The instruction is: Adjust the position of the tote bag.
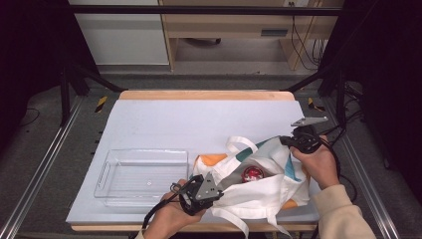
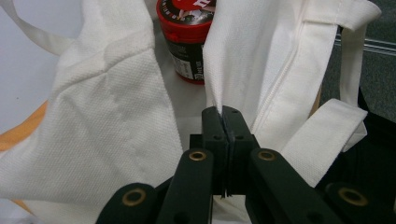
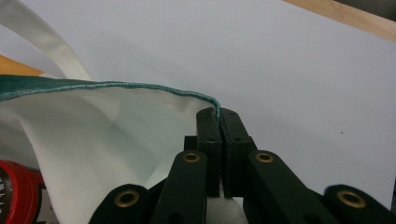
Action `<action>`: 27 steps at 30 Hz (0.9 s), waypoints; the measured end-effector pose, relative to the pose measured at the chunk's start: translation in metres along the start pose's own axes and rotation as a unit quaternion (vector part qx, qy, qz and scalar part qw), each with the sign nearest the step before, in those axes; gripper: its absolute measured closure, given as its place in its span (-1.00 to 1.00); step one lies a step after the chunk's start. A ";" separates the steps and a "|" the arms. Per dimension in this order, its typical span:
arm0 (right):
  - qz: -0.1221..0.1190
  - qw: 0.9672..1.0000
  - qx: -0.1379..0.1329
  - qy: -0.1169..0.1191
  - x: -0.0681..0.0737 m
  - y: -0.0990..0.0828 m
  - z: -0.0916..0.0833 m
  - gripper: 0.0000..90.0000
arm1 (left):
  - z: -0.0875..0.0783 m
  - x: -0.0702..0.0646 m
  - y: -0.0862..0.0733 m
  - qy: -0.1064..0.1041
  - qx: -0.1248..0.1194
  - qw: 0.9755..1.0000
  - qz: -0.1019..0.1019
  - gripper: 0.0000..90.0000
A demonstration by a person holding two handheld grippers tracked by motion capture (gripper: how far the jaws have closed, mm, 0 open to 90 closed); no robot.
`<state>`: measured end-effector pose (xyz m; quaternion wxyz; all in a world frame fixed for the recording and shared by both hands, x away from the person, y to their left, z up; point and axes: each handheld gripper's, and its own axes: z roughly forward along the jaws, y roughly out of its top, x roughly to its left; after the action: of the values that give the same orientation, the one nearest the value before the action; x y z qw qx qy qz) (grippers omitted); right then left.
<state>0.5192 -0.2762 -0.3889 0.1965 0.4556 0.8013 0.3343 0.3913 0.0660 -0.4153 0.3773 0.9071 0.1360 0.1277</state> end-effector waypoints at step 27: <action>0.036 0.999 0.018 0.014 -0.011 -0.027 0.016 0.97 | 0.007 -0.003 -0.005 -0.001 0.008 1.000 0.000 1.00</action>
<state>0.5180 -0.2897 -0.4194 0.1649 0.4827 0.7929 0.3332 0.3898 0.0633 -0.4238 0.3704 0.9102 0.1362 0.1255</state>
